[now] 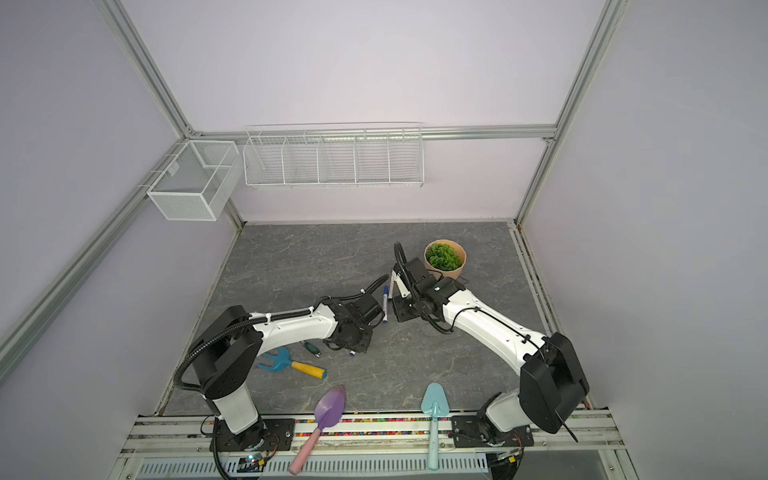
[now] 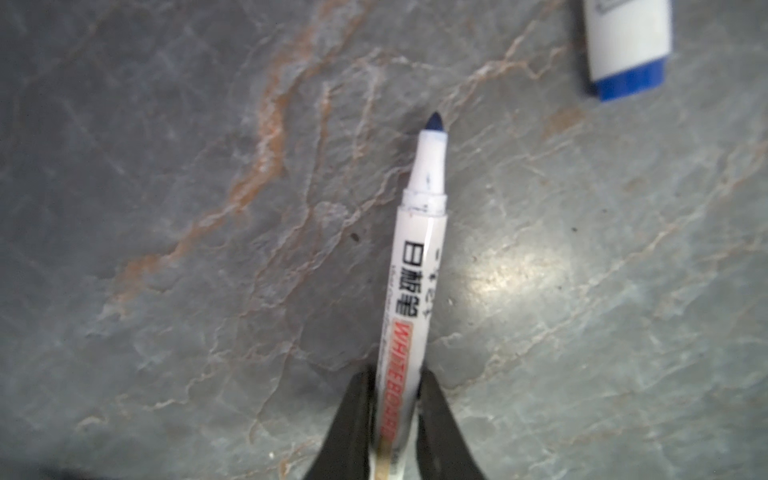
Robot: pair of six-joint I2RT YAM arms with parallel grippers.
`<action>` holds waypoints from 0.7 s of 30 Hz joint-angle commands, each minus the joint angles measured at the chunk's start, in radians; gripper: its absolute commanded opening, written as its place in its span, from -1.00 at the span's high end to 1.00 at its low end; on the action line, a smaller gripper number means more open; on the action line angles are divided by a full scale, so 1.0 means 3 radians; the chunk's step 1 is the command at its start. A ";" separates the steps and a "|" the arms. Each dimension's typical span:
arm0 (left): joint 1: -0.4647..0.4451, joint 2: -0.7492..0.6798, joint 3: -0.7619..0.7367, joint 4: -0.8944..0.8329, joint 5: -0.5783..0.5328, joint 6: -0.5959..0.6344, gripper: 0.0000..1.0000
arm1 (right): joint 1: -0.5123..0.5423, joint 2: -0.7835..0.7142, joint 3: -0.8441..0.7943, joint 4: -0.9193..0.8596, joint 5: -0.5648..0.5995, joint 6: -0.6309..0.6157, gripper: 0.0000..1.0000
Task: Insert the pens into the pen caps
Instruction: 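Carry the blue cap above the marker tip held upright by the left gripper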
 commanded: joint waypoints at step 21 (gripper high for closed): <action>-0.0067 -0.2523 -0.1435 0.1990 0.0214 0.0211 1.00 | -0.0172 -0.0574 0.0183 0.0956 -0.1124 0.0464 0.86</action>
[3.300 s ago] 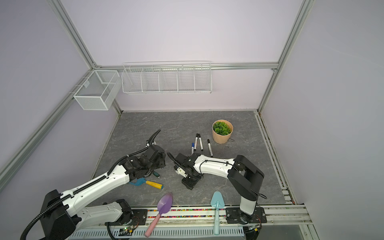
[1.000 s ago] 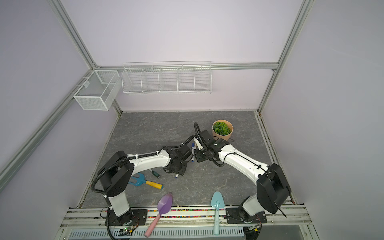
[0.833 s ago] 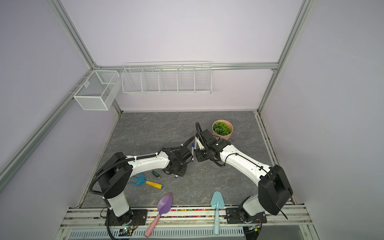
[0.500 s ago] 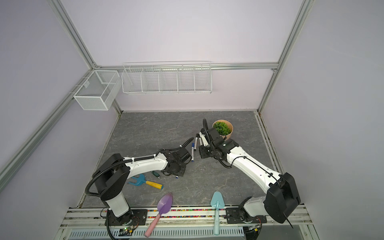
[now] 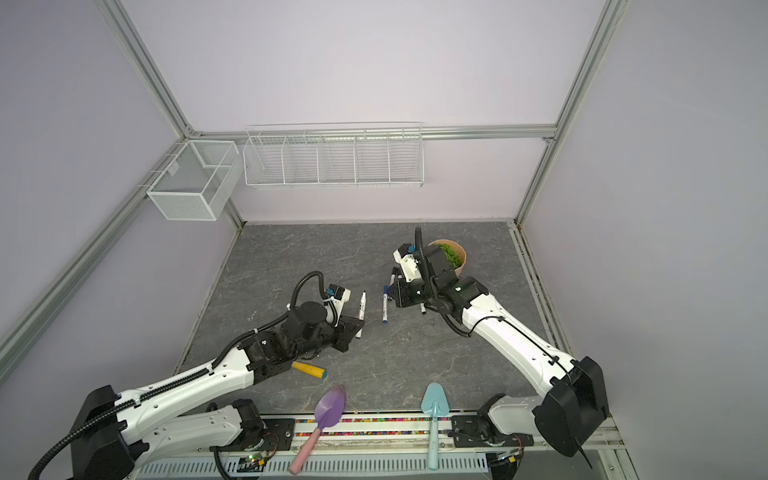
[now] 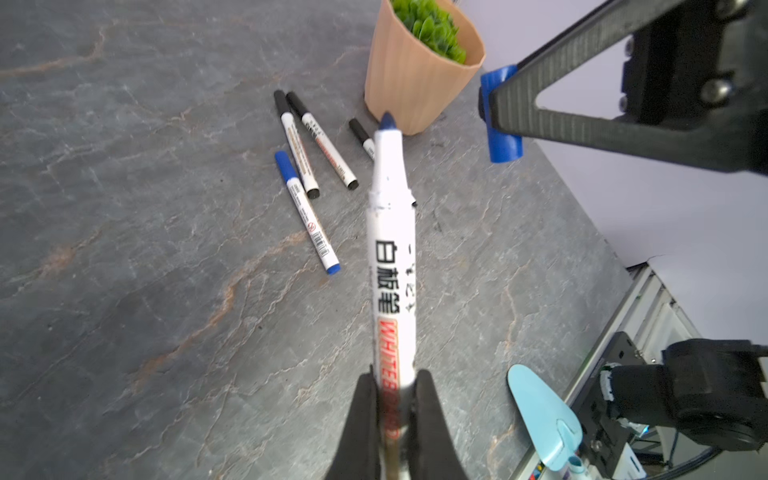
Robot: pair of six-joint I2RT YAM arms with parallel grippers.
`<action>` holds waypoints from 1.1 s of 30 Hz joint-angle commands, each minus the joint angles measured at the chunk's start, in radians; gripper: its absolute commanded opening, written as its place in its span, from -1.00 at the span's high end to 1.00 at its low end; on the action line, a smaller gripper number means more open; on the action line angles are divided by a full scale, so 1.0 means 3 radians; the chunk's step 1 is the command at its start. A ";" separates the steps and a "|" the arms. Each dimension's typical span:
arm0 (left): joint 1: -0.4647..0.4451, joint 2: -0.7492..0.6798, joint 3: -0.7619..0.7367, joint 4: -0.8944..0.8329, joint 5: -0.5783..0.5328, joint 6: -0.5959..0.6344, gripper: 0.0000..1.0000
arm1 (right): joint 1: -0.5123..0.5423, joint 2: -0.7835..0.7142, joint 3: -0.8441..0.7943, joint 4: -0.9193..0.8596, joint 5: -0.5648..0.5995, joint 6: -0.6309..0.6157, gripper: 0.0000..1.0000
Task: Insert the pens into the pen caps
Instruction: 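Carry the blue cap above the marker tip held upright by the left gripper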
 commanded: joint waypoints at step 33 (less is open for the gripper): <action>-0.0106 -0.0054 -0.0128 0.0415 -0.0074 0.0105 1.00 | 0.0209 0.0385 0.0348 0.0581 -0.0487 0.0198 0.86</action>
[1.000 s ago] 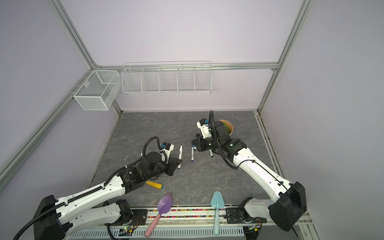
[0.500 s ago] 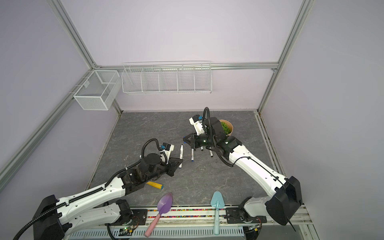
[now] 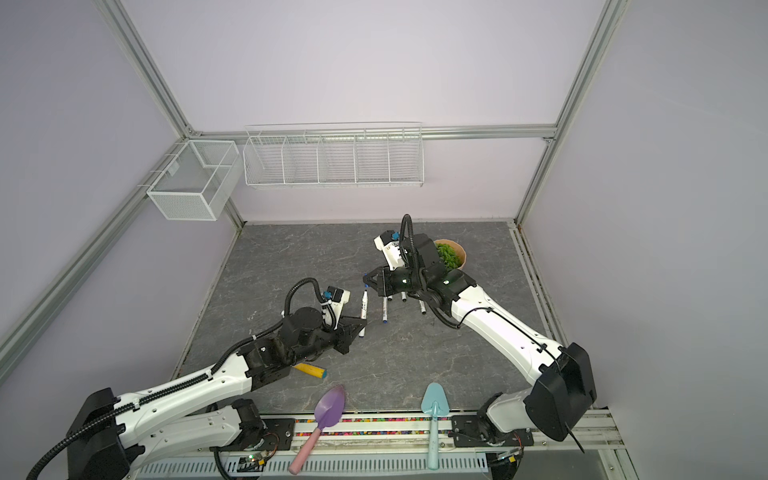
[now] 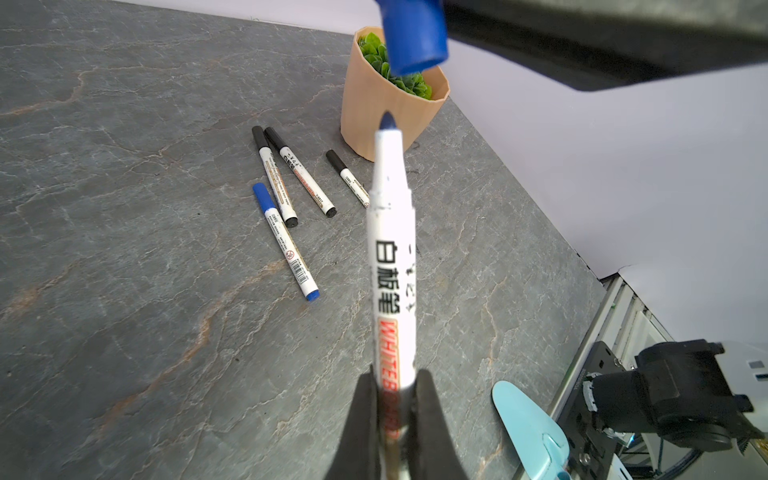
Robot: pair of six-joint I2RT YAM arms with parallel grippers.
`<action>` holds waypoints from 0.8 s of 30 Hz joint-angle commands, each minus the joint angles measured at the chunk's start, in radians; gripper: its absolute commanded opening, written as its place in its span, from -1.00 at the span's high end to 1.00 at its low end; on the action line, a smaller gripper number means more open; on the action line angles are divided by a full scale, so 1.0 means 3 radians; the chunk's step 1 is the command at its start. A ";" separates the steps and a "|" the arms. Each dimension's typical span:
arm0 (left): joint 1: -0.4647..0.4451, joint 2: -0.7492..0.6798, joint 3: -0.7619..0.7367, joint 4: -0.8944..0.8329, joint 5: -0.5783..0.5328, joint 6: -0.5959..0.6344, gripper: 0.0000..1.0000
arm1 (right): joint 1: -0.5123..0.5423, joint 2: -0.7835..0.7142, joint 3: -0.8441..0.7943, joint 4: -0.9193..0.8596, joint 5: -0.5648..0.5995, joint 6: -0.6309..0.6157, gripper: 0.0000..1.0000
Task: Insert the pens into the pen caps
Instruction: 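Carry the blue cap above the marker tip held upright by the left gripper, then lower the blue cap onto the marker tip with the right gripper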
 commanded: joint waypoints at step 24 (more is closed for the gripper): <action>-0.0026 -0.0003 0.0041 0.0043 -0.0135 0.0041 1.00 | 0.0054 -0.0004 -0.0071 0.0055 -0.0105 -0.0002 0.86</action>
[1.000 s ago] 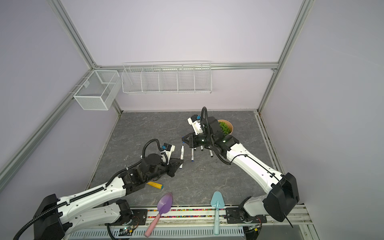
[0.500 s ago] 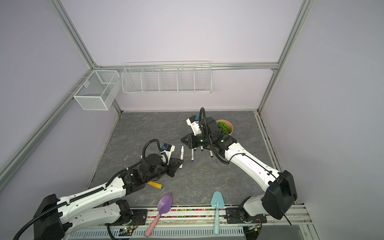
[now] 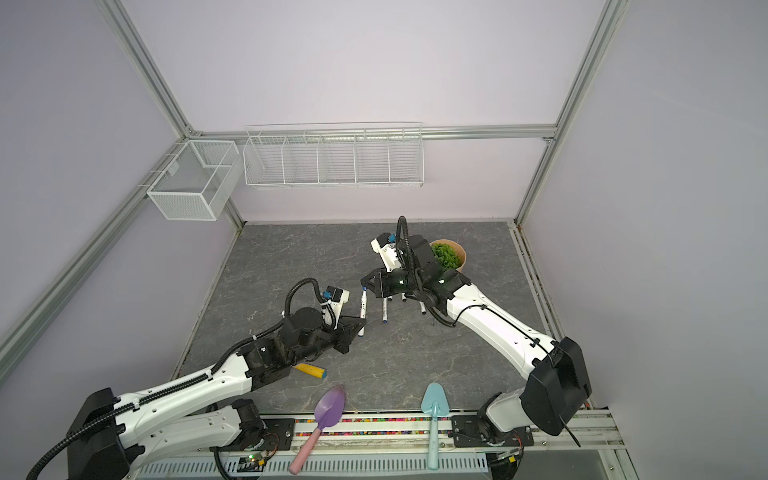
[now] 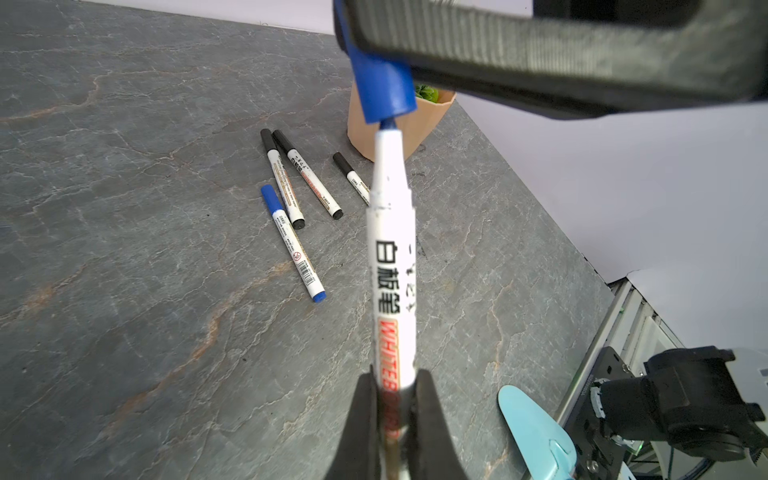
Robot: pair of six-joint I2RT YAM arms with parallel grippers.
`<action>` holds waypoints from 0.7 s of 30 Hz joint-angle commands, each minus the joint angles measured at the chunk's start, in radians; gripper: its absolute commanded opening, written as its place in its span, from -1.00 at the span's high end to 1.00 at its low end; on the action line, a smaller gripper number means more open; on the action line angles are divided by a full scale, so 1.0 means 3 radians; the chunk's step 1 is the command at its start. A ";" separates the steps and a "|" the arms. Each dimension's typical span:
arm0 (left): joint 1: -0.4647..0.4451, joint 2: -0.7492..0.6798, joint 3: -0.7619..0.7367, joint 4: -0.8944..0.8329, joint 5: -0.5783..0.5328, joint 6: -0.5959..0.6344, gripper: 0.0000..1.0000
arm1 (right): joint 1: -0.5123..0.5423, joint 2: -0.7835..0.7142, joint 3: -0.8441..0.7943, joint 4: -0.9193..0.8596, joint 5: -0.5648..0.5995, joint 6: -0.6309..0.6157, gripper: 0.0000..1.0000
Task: Insert the pens into the pen caps
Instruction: 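Lower the blue cap onto the marker tip with the right gripper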
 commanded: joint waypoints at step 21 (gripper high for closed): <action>-0.0019 -0.0086 0.0044 0.0266 -0.0163 0.0174 1.00 | 0.0120 -0.0143 -0.0249 0.0066 -0.0129 0.0095 0.86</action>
